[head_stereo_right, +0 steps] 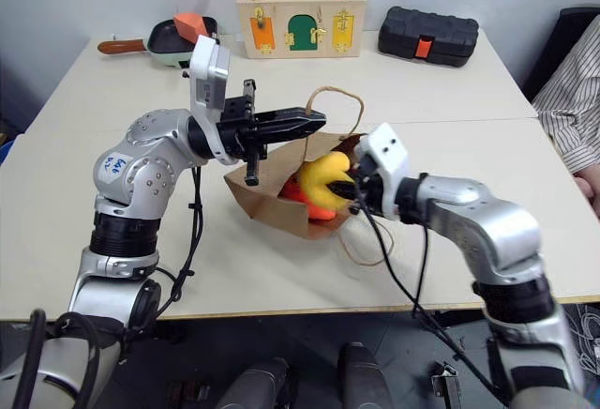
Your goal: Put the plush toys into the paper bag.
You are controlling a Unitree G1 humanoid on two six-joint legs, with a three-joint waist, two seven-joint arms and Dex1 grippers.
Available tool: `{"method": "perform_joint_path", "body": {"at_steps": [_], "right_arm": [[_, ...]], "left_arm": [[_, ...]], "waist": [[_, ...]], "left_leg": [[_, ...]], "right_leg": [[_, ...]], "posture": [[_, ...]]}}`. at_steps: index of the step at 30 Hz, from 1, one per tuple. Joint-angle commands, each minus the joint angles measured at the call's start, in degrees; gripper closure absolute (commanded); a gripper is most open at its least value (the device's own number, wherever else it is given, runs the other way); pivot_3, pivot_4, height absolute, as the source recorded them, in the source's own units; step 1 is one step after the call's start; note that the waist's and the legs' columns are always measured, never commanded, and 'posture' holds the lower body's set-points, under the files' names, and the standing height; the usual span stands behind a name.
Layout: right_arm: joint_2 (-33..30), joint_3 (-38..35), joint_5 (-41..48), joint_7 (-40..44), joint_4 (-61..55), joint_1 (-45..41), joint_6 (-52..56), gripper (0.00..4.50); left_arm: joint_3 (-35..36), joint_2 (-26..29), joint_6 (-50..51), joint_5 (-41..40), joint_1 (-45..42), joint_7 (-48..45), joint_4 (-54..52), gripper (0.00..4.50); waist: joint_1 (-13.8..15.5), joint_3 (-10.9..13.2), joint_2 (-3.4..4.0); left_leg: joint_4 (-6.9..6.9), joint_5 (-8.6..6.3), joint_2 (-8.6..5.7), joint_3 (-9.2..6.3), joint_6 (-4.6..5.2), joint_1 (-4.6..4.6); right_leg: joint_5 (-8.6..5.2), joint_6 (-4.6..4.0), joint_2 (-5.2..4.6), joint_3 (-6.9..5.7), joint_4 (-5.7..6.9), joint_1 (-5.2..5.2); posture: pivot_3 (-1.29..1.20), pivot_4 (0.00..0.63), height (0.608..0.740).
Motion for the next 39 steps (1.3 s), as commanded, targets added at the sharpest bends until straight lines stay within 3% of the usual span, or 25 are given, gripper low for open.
{"method": "perform_joint_path", "body": {"at_steps": [1, 5, 14, 17, 18, 22, 29, 33, 39], "right_arm": [[4.7, 2.6, -5.7, -2.7, 6.3, -3.1, -5.5, 4.40], [11.6, 2.8, -9.2, -5.1, 13.6, -5.3, -9.8, 4.40], [16.9, -2.3, -8.8, -6.0, 13.3, -4.1, -11.3, 1.26], [15.3, -1.6, -9.6, -4.7, 10.9, -3.2, -10.3, 0.23], [13.8, -1.1, -9.5, -3.7, 9.1, -2.5, -9.2, 0.08], [6.5, -1.1, -6.2, 1.2, -1.3, 1.7, -2.8, 0.08], [-2.7, -13.8, 3.6, 1.5, -17.4, 11.1, 9.3, 0.08], [-0.9, -20.0, 5.7, -3.5, -18.7, 17.9, 14.8, 0.08], [5.0, -19.1, 3.7, -9.0, -13.9, 24.4, 14.6, 0.08]], "left_arm": [[0.5, -0.1, -0.5, -0.7, -1.5, -0.5, -0.7, 4.50], [0.4, -0.3, -0.5, -0.6, -1.3, -0.6, -0.8, 4.50], [0.9, 0.0, -0.6, -0.4, -0.8, -0.1, -0.7, 4.50], [0.9, 0.0, -0.9, -0.2, -0.9, -0.1, -0.1, 4.50], [0.9, 0.1, -1.1, 0.0, -1.0, -0.1, 0.3, 4.50], [1.0, 0.7, -1.7, 0.7, -1.0, -0.2, 1.6, 4.50], [1.1, 0.8, -2.0, 0.9, -0.3, -0.2, 1.5, 4.50], [1.1, 0.5, -2.0, 0.7, 0.0, 0.0, 0.9, 4.50], [1.0, 0.2, -1.9, 0.6, 0.1, -0.2, 0.4, 4.50]], "waist": [[-0.1, 0.0, 0.00], [-0.2, 0.0, 0.01], [-0.7, 0.0, 0.01], [-1.2, 0.0, 0.02], [-1.3, 0.0, 0.02], [-1.3, 0.0, 0.02], [-1.0, 0.0, 0.02], [-0.2, 0.0, 0.02], [0.2, 0.0, 0.02]], "left_leg": [[0.00, 0.00, 0.00, 0.01, 0.00, 0.00], [0.04, 0.00, 0.00, -0.03, 0.00, -0.01], [0.07, 0.00, 0.00, -0.14, -0.01, -0.01], [0.06, 0.00, 0.00, -0.18, -0.01, -0.01], [0.06, 0.00, 0.00, -0.19, -0.01, -0.01], [0.06, 0.00, -0.01, -0.26, 0.00, -0.05], [-0.04, -0.01, -0.01, -0.28, -0.01, -0.10], [-0.04, -0.01, -0.01, -0.27, -0.01, -0.08], [-0.02, -0.01, -0.03, -0.17, -0.01, -0.06]], "right_leg": [[0.00, 0.00, 0.00, -0.01, 0.02, -0.01], [0.00, 0.00, -0.01, -0.11, 0.07, 0.00], [0.00, -0.01, -0.03, -0.31, 0.07, 0.01], [0.00, -0.01, -0.04, -0.33, 0.07, 0.01], [0.00, -0.01, -0.04, -0.34, 0.08, 0.01], [0.00, -0.01, -0.06, -0.36, 0.05, 0.02], [0.00, -0.01, -0.06, -0.34, -0.01, 0.05], [0.00, -0.01, -0.06, -0.31, -0.02, 0.09], [0.00, -0.01, -0.06, -0.23, 0.04, 0.08]], "posture": [[0.00, 0.150, 0.740], [0.00, 0.150, 0.740], [0.00, 0.150, 0.740], [0.00, 0.150, 0.740], [0.00, 0.150, 0.740], [0.00, 0.150, 0.740], [0.00, 0.150, 0.740], [0.00, 0.150, 0.740], [0.00, 0.150, 0.740]]}}
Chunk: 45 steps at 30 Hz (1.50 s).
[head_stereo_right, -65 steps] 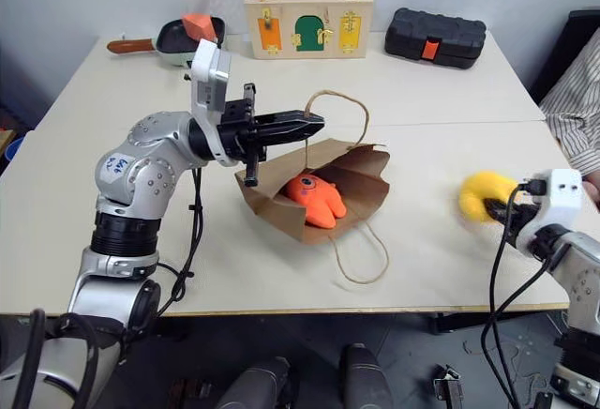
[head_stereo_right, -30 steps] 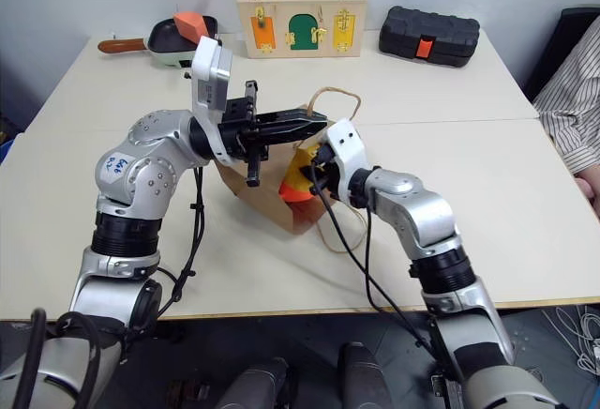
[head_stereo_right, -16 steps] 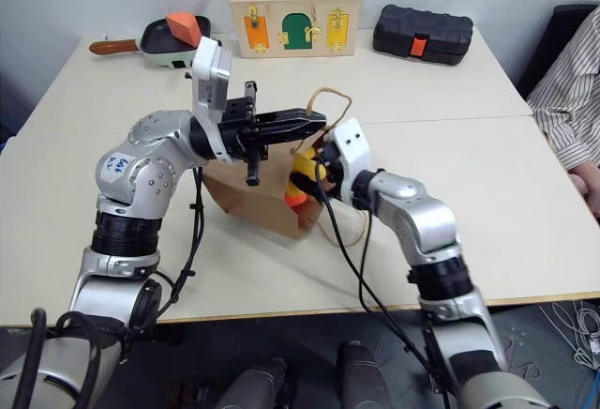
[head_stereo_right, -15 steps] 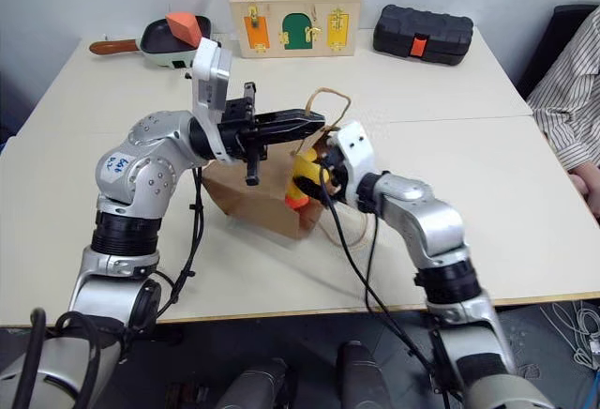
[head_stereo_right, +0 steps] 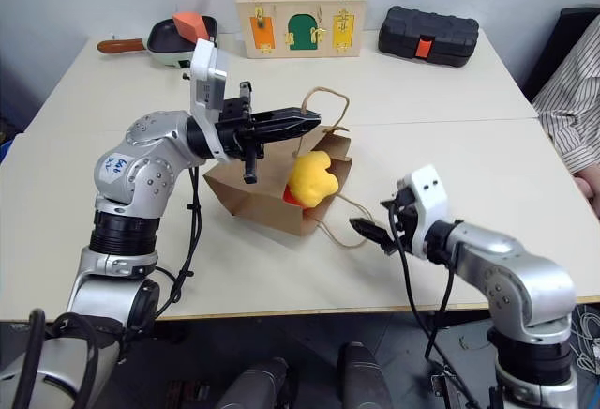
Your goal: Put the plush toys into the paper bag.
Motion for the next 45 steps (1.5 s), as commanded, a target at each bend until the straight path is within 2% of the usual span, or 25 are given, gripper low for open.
{"method": "perform_joint_path", "body": {"at_steps": [1, 4, 7, 14, 15, 23, 28, 30, 34, 40, 42, 45], "right_arm": [[3.2, -0.3, 0.3, -2.5, 1.4, 0.8, -1.0, 0.08], [8.0, -2.5, 3.6, -3.7, 2.5, -0.1, 0.0, 0.67], [10.2, -4.6, 6.1, -4.4, 2.6, -1.3, 1.3, 1.69], [8.3, -9.0, 11.7, -5.0, 1.1, -4.0, 4.4, 4.23], [7.8, -10.0, 12.9, -4.9, 0.7, -4.8, 4.8, 4.47], [-3.4, -22.5, 33.4, -4.9, 5.3, -22.5, 9.5, 4.47], [-8.7, -22.1, 43.4, -10.0, 10.5, -31.4, 8.9, 4.47], [-9.1, -19.9, 43.9, -12.1, 10.5, -31.8, 8.3, 4.47], [-9.4, -12.8, 35.4, -13.7, 6.4, -26.0, 4.7, 4.47], [-9.7, -12.3, 33.9, -14.0, 5.3, -24.4, 0.0, 4.47], [-10.1, -12.4, 34.3, -13.8, 5.3, -24.0, -0.7, 4.50], [-10.1, -13.4, 36.0, -13.7, 5.4, -23.8, -2.2, 3.84]], "left_arm": [[0.6, 0.0, -0.7, -0.6, 0.0, -0.1, -1.9, 4.50], [0.6, 0.2, -0.6, -0.6, -0.2, -0.3, -1.8, 4.50], [0.6, 0.2, -0.5, -0.6, -0.1, -0.3, -2.0, 4.50], [0.8, 0.4, -0.6, -0.6, 0.5, -0.2, -2.3, 4.50], [0.8, 0.4, -0.7, -0.6, 0.5, -0.2, -2.3, 4.50], [2.0, 0.1, -2.9, 0.3, -2.1, 1.1, 0.8, 4.50], [2.7, -0.2, -4.6, 1.1, -3.5, 2.3, 3.7, 4.50], [2.6, -0.8, -5.4, 1.8, -3.5, 3.0, 5.2, 4.50], [1.2, -2.8, -6.8, 3.3, -2.5, 4.0, 6.4, 4.50], [1.4, -3.4, -6.1, 3.9, -2.3, 4.5, 7.0, 4.50], [2.0, -3.2, -5.0, 3.2, -2.5, 4.5, 7.1, 4.09], [2.7, -2.1, -3.7, 2.2, -2.2, 3.9, 5.5, 3.31]], "waist": [[0.0, 0.0, 0.00], [-0.2, 0.0, -0.01], [-0.2, 0.0, 0.00], [0.0, 0.0, 0.00], [0.0, 0.0, 0.00], [-0.1, 0.0, 0.00], [0.0, 0.0, 0.00], [0.0, 0.0, 0.00], [0.3, 0.0, -0.02], [0.1, 0.0, -0.02], [0.0, 0.0, -0.02], [0.0, 0.0, -0.02]], "left_leg": [[0.00, 0.00, 0.00, 0.01, 0.00, 0.01], [-0.01, 0.00, 0.01, 0.02, 0.00, 0.08], [-0.02, 0.00, 0.01, 0.04, 0.00, 0.09], [0.01, 0.00, -0.01, 0.00, 0.00, 0.07], [0.00, 0.00, -0.01, 0.00, 0.00, 0.06], [-0.04, 0.00, 0.02, 0.01, 0.00, 0.05], [-0.05, 0.00, 0.02, 0.01, 0.00, 0.03], [-0.05, 0.00, 0.02, 0.01, 0.00, 0.03], [-0.01, 0.00, 0.02, -0.01, 0.01, -0.02], [0.00, 0.00, 0.01, 0.04, 0.03, -0.07], [-0.01, 0.00, 0.02, 0.02, 0.03, -0.06], [-0.02, 0.00, 0.02, 0.03, 0.03, -0.06]], "right_leg": [[0.00, 0.00, 0.00, 0.01, 0.00, 0.00], [0.00, 0.00, 0.03, 0.03, 0.02, 0.01], [0.00, 0.00, 0.03, 0.05, 0.03, -0.01], [0.00, 0.00, 0.01, 0.02, 0.00, 0.03], [0.00, 0.00, 0.01, 0.02, 0.00, 0.02], [0.00, 0.00, 0.02, 0.01, -0.01, -0.02], [0.00, 0.00, -0.01, 0.01, -0.04, 0.00], [0.00, 0.00, -0.01, 0.00, -0.04, 0.01], [0.00, 0.00, -0.03, -0.01, -0.03, 0.02], [0.00, 0.01, -0.02, 0.01, 0.01, -0.06], [0.00, 0.01, -0.01, 0.00, 0.00, -0.06], [0.00, 0.01, -0.01, 0.02, 0.01, -0.06]], "posture": [[0.00, 0.150, 0.740], [0.00, 0.150, 0.740], [0.00, 0.150, 0.740], [0.00, 0.150, 0.740], [0.00, 0.150, 0.740], [0.00, 0.150, 0.740], [0.00, 0.150, 0.740], [0.00, 0.150, 0.740], [0.00, 0.150, 0.740], [0.00, 0.150, 0.740], [0.00, 0.150, 0.740], [0.00, 0.150, 0.740]]}}
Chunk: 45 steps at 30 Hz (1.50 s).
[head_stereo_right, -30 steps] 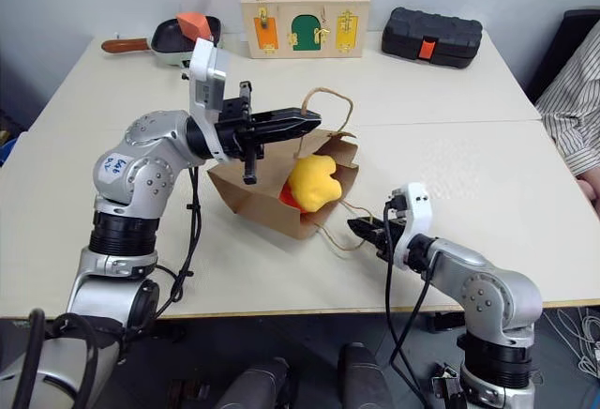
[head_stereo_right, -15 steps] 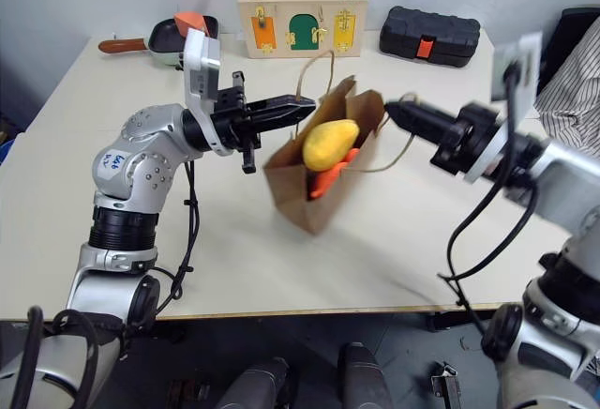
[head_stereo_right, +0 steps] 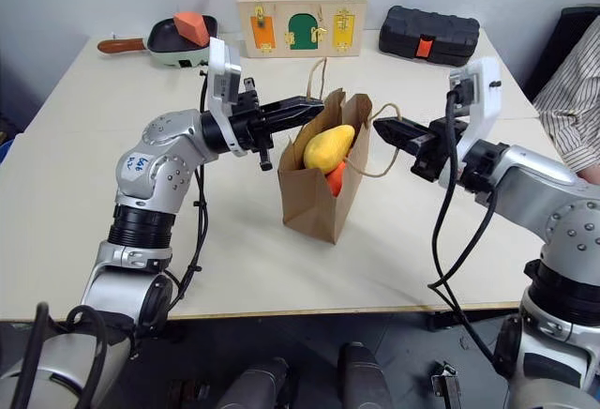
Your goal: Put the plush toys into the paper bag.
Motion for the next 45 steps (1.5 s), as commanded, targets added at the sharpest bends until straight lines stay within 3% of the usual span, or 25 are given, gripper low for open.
{"method": "perform_joint_path", "body": {"at_steps": [1, 4, 8, 11, 17, 20, 23, 28, 36, 45], "right_arm": [[-1.2, -2.8, 3.3, 2.0, -2.7, 0.0, -2.8, 3.55], [-4.7, -3.6, 4.2, 8.2, -5.7, 1.6, -4.6, 2.58], [-11.6, -3.3, -1.1, 16.7, -8.5, 7.1, -8.4, 1.22], [-15.7, -6.8, -2.1, 22.5, -8.5, 12.4, -10.5, 1.21], [-18.1, -14.6, -1.2, 31.4, -7.9, 23.8, -12.0, 1.21], [-16.2, -13.1, -4.0, 32.8, -9.1, 29.3, -14.6, 1.76], [-13.1, -6.0, -12.2, 32.1, -10.9, 33.8, -20.2, 2.79], [-5.6, 8.4, -25.3, 27.4, -8.9, 30.8, -28.5, 4.48], [2.5, 19.3, -34.0, 25.3, -4.6, 22.9, -33.2, 4.48], [6.1, 23.7, -37.3, 24.3, -4.9, 20.8, -32.7, 4.48]], "left_arm": [[2.3, 1.9, 1.6, -2.4, 0.4, -0.6, -4.6, 3.04], [3.9, 4.8, 5.8, -5.4, 2.6, -0.7, -11.5, 2.18], [6.5, 9.9, 10.9, -8.7, 7.1, 0.7, -20.1, 0.90], [10.3, 15.1, 15.4, -11.9, 12.6, 2.2, -26.7, 0.04], [11.6, 20.1, 16.3, -10.5, 26.8, 5.9, -36.0, 0.04], [8.0, 18.2, 12.7, -7.0, 31.8, 8.1, -37.5, 0.00], [4.4, 14.8, 9.3, -4.0, 32.8, 10.1, -36.1, 0.00], [0.5, 9.0, 5.6, -2.0, 28.9, 10.7, -30.1, 0.00], [-5.4, 4.8, 3.5, -0.5, 23.0, 6.7, -23.4, 0.00], [-9.0, 0.8, 1.5, 3.5, 21.3, 8.3, -20.0, 0.00]], "waist": [[0.0, 0.0, 0.00], [0.0, 0.0, 0.00], [0.1, 0.0, 0.00], [0.2, 0.0, 0.00], [1.3, 0.0, 0.00], [1.8, 0.0, -0.01], [2.7, 0.0, -0.02], [2.9, 0.0, -0.02], [1.9, 0.0, -0.02], [1.5, 0.0, -0.02]], "left_leg": [[0.00, 0.00, 0.00, 0.00, 0.00, 0.00], [-0.02, 0.00, 0.00, 0.00, 0.00, 0.00], [-0.09, 0.00, 0.01, -0.03, 0.00, 0.01], [-0.08, 0.00, 0.01, -0.04, 0.01, 0.04], [-0.16, -0.01, 0.02, -0.03, 0.02, 0.19], [-0.11, -0.01, 0.01, 0.02, 0.02, 0.20], [0.00, -0.02, 0.01, 0.02, 0.03, 0.20], [0.06, -0.03, 0.00, 0.16, 0.04, 0.20], [0.01, -0.03, 0.01, 0.17, 0.03, 0.18], [0.02, -0.03, 0.01, 0.12, 0.03, 0.19]], "right_leg": [[0.00, 0.00, 0.00, -0.01, 0.00, 0.00], [0.00, 0.00, 0.00, 0.00, -0.03, -0.01], [0.00, 0.00, 0.00, -0.01, -0.12, 0.02], [0.00, 0.00, 0.00, -0.02, -0.13, 0.07], [0.00, 0.00, 0.00, 0.00, -0.22, 0.22], [0.00, 0.00, 0.00, 0.03, -0.35, 0.23], [0.01, 0.01, -0.01, 0.03, -0.35, 0.27], [0.03, 0.03, 0.01, 0.13, -0.28, 0.21], [0.03, 0.02, 0.04, 0.10, -0.27, 0.10], [0.04, 0.02, 0.04, 0.08, -0.26, 0.12]], "posture": [[0.00, 0.150, 0.740], [0.00, 0.150, 0.740], [0.00, 0.150, 0.740], [0.00, 0.150, 0.740], [0.00, 0.150, 0.740], [0.00, 0.150, 0.740], [0.00, 0.150, 0.740], [0.00, 0.150, 0.740], [0.00, 0.150, 0.740], [0.00, 0.150, 0.740]]}}
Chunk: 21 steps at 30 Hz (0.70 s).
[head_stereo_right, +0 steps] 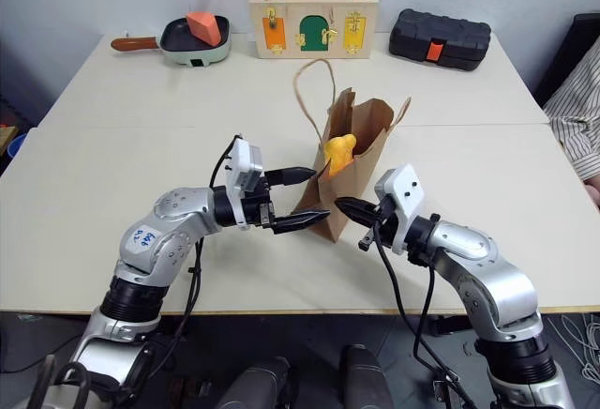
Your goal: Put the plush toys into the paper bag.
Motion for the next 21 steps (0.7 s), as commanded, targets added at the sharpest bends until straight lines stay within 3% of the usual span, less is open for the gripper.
{"method": "perform_joint_path", "body": {"at_steps": [1, 9, 12, 21], "right_arm": [[1.2, 1.3, -1.1, -0.8, -1.4, -1.3, -0.4, 4.48], [2.0, 2.1, -2.4, -1.5, -1.8, -1.9, 0.0, 4.48], [1.5, 1.5, -2.5, -1.3, -1.9, -1.5, 0.0, 4.50], [0.9, 0.4, -3.3, -1.4, -2.3, 0.0, -0.8, 4.50]], "left_arm": [[-1.1, -1.5, -3.1, 4.2, -1.6, 3.2, 1.6, 0.00], [1.1, -5.3, -4.6, 8.7, -4.0, 11.4, 7.2, 0.00], [1.1, -6.3, -5.1, 8.4, -4.0, 10.9, 7.2, 0.57], [1.1, -8.4, -6.2, 9.0, -6.8, 11.0, 10.9, 3.36]], "waist": [[0.0, 0.0, 0.00], [0.1, 0.0, 0.00], [0.0, 0.0, 0.00], [0.1, 0.0, 0.00]], "left_leg": [[0.00, 0.00, 0.00, 0.00, 0.00, 0.00], [0.02, 0.00, -0.02, 0.00, 0.00, -0.02], [0.01, 0.00, -0.01, 0.00, 0.00, -0.01], [0.03, 0.00, -0.02, 0.00, 0.00, -0.03]], "right_leg": [[0.00, 0.00, 0.00, 0.00, 0.00, 0.00], [0.00, 0.00, -0.01, -0.01, 0.00, 0.00], [0.00, 0.00, 0.00, 0.00, 0.01, -0.01], [0.00, 0.00, -0.01, 0.00, 0.01, -0.01]], "posture": [[0.00, 0.150, 0.740], [0.00, 0.150, 0.740], [0.00, 0.150, 0.740], [0.00, 0.150, 0.740]]}}
